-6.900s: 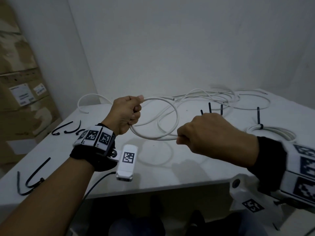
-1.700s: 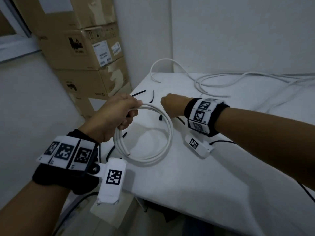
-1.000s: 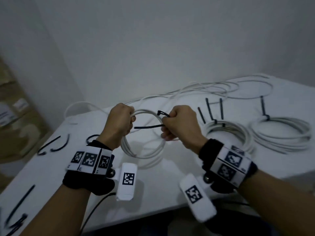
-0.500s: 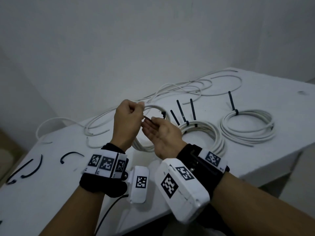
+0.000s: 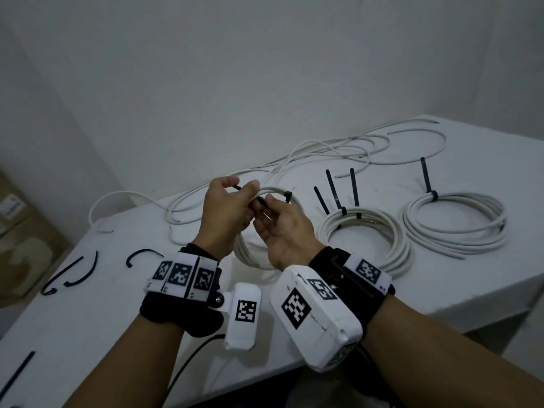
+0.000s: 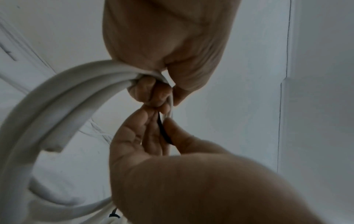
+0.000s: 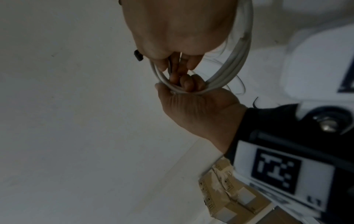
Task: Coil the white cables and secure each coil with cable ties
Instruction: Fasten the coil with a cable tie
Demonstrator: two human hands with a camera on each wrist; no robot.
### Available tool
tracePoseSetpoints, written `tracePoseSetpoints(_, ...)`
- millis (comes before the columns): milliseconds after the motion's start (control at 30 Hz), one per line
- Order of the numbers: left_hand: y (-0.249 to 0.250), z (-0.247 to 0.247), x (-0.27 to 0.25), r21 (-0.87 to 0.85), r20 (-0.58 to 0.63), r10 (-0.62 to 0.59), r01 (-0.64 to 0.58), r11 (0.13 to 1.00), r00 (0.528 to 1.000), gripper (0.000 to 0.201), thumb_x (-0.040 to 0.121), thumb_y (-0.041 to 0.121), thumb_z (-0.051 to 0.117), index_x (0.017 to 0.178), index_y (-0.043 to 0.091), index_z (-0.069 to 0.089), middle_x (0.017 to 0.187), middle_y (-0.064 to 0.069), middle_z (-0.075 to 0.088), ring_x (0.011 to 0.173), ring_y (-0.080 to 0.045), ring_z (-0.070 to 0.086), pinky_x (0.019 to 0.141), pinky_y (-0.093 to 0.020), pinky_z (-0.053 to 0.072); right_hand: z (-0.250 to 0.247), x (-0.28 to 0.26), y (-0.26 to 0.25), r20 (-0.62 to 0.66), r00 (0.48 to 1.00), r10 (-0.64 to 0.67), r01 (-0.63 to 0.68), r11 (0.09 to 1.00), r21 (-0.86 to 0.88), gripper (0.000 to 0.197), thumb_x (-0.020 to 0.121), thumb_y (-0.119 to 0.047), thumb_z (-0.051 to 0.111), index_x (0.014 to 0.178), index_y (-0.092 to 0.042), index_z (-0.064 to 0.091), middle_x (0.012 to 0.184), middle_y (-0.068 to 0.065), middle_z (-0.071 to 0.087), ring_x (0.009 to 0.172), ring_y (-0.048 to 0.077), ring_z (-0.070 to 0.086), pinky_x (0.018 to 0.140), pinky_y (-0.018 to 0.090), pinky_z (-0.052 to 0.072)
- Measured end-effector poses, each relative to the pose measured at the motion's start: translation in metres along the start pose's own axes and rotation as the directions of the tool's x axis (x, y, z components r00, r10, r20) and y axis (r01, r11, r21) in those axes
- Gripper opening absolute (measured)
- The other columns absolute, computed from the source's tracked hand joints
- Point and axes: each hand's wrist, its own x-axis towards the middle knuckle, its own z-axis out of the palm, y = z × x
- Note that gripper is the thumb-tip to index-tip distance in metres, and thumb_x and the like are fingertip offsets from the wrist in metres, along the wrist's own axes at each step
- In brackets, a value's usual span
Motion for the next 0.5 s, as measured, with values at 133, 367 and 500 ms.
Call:
tracePoseSetpoints(133, -0.002, -0.003, 0.000, 0.015, -0.099, 0.095, -0.094, 0.995, 0.990, 0.025, 0.089, 0.023, 0.067, 0.095, 0.016, 0.043, 0.069, -0.008, 0.059, 0.040, -0.006, 0.045, 0.044, -0.020, 0.035, 0.002, 0.000, 0.001, 0.020, 1.000, -0.014, 0.014, 1.000, 0.003, 0.007, 0.090, -0.009, 0.059, 0.094, -0.006, 0.064, 0.081, 0.006, 0.070, 0.066, 0.011, 0.068, 0.063, 0.020, 0.051)
tracePoseSetpoints(367, -0.007, -0.011, 0.004, -0.040, 0.026, -0.052, 0.053, 0.998, 0.998, 0.019, 0.092, 0.020, 0.063, 0.089, 0.002, 0.058, 0.059, -0.007, 0.055, 0.038, -0.009, 0.037, 0.038, -0.017, 0.029, -0.002, 0.001, 0.008, 0.042, 0.994, -0.097, 0.101, 0.990, -0.101, 0.012, 0.088, -0.007, 0.061, 0.100, -0.005, 0.059, 0.084, 0.011, 0.070, 0.065, 0.012, 0.067, 0.063, 0.021, 0.051)
tracePoseSetpoints(500, -0.006, -0.014, 0.002, -0.020, 0.004, -0.029, 0.029, 0.999, 1.000, 0.013, 0.094, 0.015, 0.058, 0.084, 0.011, 0.051, 0.058, -0.007, 0.055, 0.035, -0.008, 0.038, 0.037, -0.017, 0.029, -0.012, -0.001, 0.008, 0.147, 0.961, -0.236, 0.274, 0.896, -0.350, 0.019, 0.084, -0.007, 0.068, 0.079, -0.012, 0.051, 0.085, 0.014, 0.069, 0.066, 0.018, 0.064, 0.061, 0.026, 0.053)
